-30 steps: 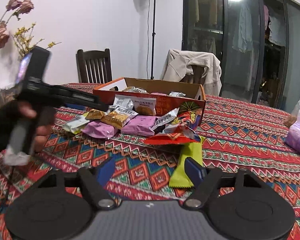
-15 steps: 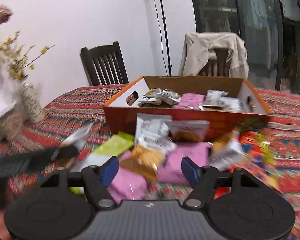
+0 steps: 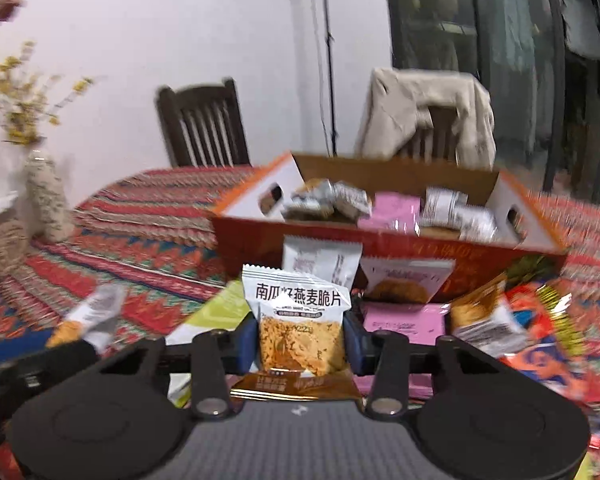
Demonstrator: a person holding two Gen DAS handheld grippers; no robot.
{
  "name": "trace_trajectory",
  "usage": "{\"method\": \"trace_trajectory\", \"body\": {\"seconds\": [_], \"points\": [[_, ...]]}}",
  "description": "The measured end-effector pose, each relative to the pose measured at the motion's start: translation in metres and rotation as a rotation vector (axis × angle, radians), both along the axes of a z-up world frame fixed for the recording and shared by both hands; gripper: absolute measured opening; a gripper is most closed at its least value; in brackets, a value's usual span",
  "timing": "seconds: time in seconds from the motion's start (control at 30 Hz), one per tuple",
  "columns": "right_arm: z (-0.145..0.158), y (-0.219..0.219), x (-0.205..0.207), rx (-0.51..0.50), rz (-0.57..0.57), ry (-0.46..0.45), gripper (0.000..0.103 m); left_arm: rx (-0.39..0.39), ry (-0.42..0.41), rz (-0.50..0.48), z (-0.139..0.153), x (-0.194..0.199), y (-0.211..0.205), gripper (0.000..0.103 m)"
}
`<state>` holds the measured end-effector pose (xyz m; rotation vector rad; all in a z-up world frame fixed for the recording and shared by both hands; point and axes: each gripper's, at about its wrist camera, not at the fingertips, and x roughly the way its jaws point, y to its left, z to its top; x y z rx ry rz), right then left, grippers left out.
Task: Organize snacks
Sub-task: 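Lift both oat-crisp packets and carry them over the box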
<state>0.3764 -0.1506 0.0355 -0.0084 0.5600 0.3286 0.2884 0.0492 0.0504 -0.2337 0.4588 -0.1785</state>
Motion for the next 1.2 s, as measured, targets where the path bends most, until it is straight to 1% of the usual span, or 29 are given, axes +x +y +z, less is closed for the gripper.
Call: {"method": "trace_trajectory", "body": {"seconds": [0.13, 0.23, 0.3, 0.37, 0.47, 0.57, 0.73, 0.8, 0.87, 0.93, 1.0, 1.03, 1.1, 1.2], "points": [[0.003, -0.025, -0.058, -0.003, 0.027, -0.006, 0.043, 0.013, 0.023, -0.022, -0.006, -0.026, -0.01, 0.045], [-0.005, -0.044, -0.095, -0.024, 0.012, 0.031, 0.043, 0.007, 0.056, -0.037, -0.012, -0.033, -0.023, 0.045], [-0.01, -0.054, -0.11, -0.022, -0.003, 0.051, 0.043, 0.012, 0.052, -0.05, -0.011, -0.037, -0.032, 0.045], [-0.011, -0.063, -0.12, -0.018, -0.008, 0.046, 0.043, 0.023, 0.028, -0.063, -0.006, -0.043, -0.041, 0.045], [-0.005, -0.076, -0.131, -0.008, -0.021, 0.012, 0.043, 0.035, 0.005, -0.074, 0.0, -0.049, -0.052, 0.045], [-0.002, -0.085, -0.137, 0.012, -0.018, -0.002, 0.043, 0.053, 0.006, -0.08, 0.002, -0.051, -0.061, 0.045], [-0.007, -0.093, -0.137, 0.037, -0.019, 0.005, 0.043, 0.074, 0.011, -0.081, 0.005, -0.047, -0.068, 0.045], [-0.008, -0.094, -0.132, 0.048, -0.017, 0.008, 0.043, 0.074, 0.004, -0.092, 0.01, -0.037, -0.065, 0.045], [-0.004, -0.093, -0.122, 0.058, -0.006, 0.013, 0.043, 0.082, -0.021, -0.124, 0.023, -0.017, -0.059, 0.046], [0.009, -0.09, -0.105, 0.063, 0.037, -0.015, 0.043, 0.099, -0.068, -0.151, 0.041, 0.01, -0.054, 0.045], [0.029, -0.086, -0.083, 0.054, 0.068, -0.067, 0.043, 0.117, -0.098, -0.147, 0.06, 0.046, -0.05, 0.046], [0.039, -0.084, -0.067, 0.059, 0.084, -0.087, 0.043, 0.127, -0.108, -0.156, 0.069, 0.066, -0.05, 0.046], [0.057, -0.082, -0.024, 0.089, 0.11, -0.092, 0.043, 0.159, -0.114, -0.184, 0.079, 0.106, -0.052, 0.046], [0.071, -0.076, 0.055, 0.157, 0.135, -0.024, 0.044, 0.215, -0.079, -0.177, 0.08, 0.17, -0.057, 0.046]]}}
